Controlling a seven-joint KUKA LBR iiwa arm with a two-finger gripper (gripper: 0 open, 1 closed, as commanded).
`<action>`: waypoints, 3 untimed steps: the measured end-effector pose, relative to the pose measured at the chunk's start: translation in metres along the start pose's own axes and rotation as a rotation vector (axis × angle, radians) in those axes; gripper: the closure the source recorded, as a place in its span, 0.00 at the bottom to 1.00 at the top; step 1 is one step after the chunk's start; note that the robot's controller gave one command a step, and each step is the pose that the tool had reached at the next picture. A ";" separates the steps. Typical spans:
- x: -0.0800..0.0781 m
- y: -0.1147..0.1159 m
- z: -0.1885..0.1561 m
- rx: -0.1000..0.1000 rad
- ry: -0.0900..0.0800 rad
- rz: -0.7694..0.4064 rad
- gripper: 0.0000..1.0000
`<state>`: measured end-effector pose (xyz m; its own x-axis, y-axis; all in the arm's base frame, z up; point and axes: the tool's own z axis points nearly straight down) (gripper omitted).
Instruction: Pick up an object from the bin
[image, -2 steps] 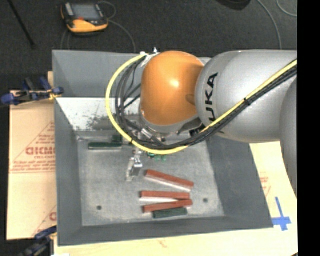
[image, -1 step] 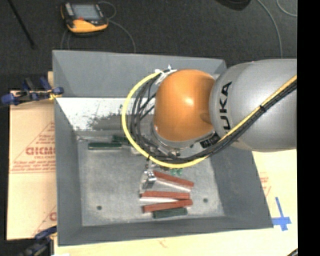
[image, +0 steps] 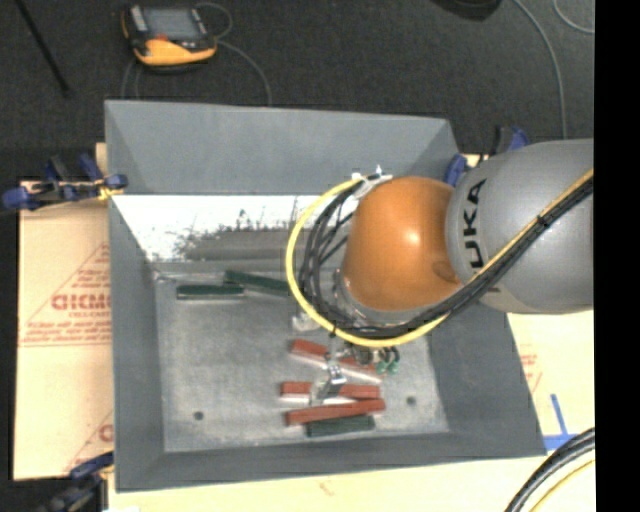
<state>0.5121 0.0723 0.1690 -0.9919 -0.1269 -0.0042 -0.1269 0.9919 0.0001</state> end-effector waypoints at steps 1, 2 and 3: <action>0.000 -0.008 0.063 0.000 -0.003 0.063 0.00; 0.027 -0.019 0.091 -0.002 0.005 -0.129 1.00; 0.026 -0.019 0.091 -0.002 0.005 -0.128 1.00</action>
Offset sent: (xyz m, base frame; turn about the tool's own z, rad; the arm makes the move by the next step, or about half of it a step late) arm -0.0262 -0.0236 -0.0990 -0.1327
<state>0.4886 0.0500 0.0779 -0.9675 -0.2527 0.0006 -0.2527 0.9675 0.0019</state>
